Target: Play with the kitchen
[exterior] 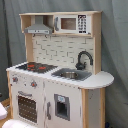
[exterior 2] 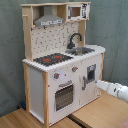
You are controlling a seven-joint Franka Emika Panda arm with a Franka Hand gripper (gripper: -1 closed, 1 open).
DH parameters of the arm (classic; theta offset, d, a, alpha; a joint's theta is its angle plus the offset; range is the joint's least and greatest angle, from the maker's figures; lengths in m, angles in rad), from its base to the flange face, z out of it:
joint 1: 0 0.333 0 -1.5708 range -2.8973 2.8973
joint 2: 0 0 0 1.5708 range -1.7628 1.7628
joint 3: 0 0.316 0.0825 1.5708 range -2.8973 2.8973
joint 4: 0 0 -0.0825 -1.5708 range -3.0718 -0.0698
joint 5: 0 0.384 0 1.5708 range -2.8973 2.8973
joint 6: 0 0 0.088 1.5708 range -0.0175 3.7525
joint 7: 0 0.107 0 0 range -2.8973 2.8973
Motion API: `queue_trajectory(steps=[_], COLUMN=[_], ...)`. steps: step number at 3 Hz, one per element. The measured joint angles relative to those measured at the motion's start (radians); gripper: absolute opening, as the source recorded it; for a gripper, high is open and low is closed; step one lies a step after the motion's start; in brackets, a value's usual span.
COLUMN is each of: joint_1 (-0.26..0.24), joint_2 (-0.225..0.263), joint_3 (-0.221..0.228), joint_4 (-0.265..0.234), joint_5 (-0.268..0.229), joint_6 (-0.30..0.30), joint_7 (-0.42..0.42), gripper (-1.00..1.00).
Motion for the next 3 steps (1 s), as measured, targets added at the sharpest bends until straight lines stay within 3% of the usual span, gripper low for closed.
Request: queue_trajectory(steps=[3], joint_1=[-0.045], joint_2=[-0.007], joint_3=[0.0], joint_4=[0.013], joint_5=[-0.049], joint_6=[0.002], joint_7=[0.322], gripper=[1.0])
